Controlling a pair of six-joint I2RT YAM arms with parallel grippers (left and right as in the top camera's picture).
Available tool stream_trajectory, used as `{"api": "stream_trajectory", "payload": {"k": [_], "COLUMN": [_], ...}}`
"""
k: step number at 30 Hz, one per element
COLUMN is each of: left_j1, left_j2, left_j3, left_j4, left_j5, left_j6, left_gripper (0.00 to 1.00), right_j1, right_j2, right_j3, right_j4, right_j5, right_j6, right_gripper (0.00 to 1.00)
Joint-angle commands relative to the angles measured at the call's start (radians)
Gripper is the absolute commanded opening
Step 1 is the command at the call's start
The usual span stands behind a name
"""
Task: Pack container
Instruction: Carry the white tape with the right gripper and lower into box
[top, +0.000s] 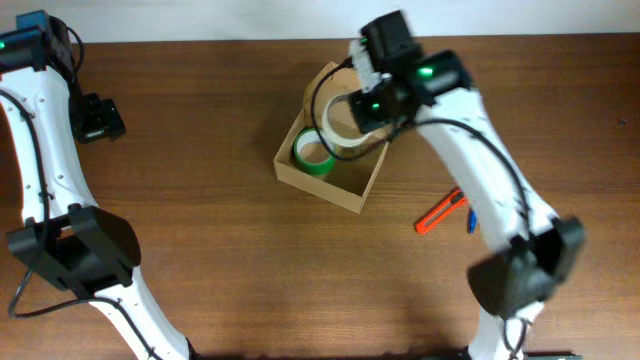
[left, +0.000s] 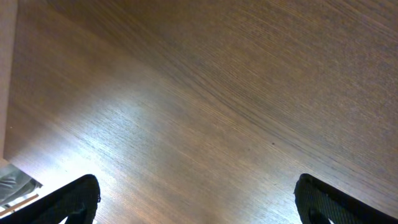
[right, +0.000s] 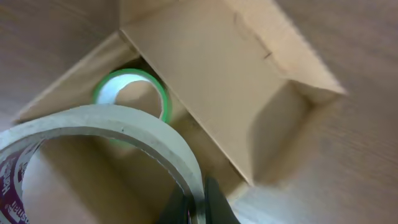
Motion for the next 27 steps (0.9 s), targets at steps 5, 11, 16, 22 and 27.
{"api": "stream_trajectory", "payload": {"k": [5, 11, 16, 22, 27], "left_j1": [0.005, 0.005, 0.005, 0.005, 0.005], "left_j2": [-0.001, -0.001, -0.001, -0.001, -0.001], "left_j3": [-0.004, -0.004, -0.004, -0.004, -0.004], "left_j4": [0.002, 0.001, 0.001, 0.002, 0.002], "left_j5": [0.003, 0.003, 0.003, 0.003, 0.003], "left_j6": [0.009, 0.009, 0.009, 0.009, 0.009], "left_gripper": [1.0, 1.0, 1.0, 1.0, 1.0], "right_j1": [0.041, 0.057, 0.065, 0.067, 0.073], "right_j2": [0.159, 0.215, 0.246, 0.283, 0.309], "right_j3": [-0.007, -0.007, -0.007, -0.007, -0.007], "right_j4": [0.068, 0.139, 0.174, 0.192, 0.193], "right_j5": [-0.028, -0.042, -0.075, -0.075, -0.075], "right_j6": [-0.006, 0.02, 0.032, 0.053, 0.055], "right_gripper": [0.03, 0.03, 0.03, 0.04, 0.04]}}
